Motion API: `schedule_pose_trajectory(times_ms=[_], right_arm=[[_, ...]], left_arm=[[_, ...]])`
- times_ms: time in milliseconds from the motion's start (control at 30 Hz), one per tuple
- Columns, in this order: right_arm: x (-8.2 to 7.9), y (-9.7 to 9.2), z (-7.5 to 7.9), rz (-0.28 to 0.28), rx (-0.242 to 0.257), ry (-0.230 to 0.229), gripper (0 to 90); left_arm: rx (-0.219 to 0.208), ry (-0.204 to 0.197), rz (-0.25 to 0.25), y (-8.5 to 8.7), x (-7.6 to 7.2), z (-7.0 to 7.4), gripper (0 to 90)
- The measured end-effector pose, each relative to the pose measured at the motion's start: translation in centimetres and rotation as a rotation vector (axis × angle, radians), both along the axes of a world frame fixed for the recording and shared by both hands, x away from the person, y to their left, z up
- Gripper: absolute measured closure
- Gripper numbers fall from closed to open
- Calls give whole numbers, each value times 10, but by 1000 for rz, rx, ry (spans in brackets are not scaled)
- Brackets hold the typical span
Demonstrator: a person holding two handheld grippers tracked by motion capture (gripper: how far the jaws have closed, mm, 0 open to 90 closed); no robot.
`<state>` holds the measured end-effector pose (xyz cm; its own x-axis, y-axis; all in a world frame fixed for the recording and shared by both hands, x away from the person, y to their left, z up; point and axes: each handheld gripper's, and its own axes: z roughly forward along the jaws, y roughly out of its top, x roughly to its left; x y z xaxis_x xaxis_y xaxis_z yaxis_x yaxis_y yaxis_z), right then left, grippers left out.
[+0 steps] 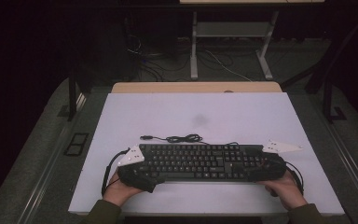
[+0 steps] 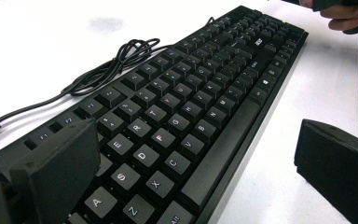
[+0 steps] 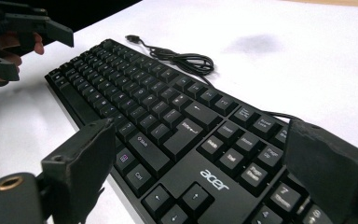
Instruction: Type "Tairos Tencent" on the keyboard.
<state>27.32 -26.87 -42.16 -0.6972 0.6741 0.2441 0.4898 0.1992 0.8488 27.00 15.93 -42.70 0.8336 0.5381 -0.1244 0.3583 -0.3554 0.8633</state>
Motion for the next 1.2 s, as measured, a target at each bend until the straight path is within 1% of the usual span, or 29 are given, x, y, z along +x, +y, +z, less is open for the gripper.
schedule_pose_trajectory(times_ms=[133, 300, 467, 633, 733, 833, 967, 1033, 1133, 1200], right_arm=[[3, 4, 0, 6, 6, -1, 94], [5, 9, 1, 15, 6, -4, 94], [8, 13, 2, 17, 21, 1, 94], [9, 17, 4, 14, 16, -5, 94], [11, 21, 4, 26, 8, -7, 94], [13, 24, 5, 27, 14, -2, 94], [15, 28, 6, 32, 25, -10, 94], [16, 30, 6, 46, 20, -17, 94], [17, 33, 6, 50, 18, -16, 94], [18, 38, 6, 60, 13, -17, 94]], left_arm=[[-5, 0, 2, 0, 0, 0, 0], [-1, 3, -1, 0, 0, 0, 0], [-3, 6, -3, -1, -1, 0, 0], [-5, 7, 0, -1, 0, 0, 0], [-7, 6, 0, -1, 0, 0, 0], [-10, 8, 3, -1, 0, 0, 0], [-8, 7, 6, -1, 0, 0, 0], [-8, 7, 5, -2, 0, 0, 0], [-6, 5, 3, -2, -2, 0, 0], [-7, 7, 5, 0, -3, 0, 0]])
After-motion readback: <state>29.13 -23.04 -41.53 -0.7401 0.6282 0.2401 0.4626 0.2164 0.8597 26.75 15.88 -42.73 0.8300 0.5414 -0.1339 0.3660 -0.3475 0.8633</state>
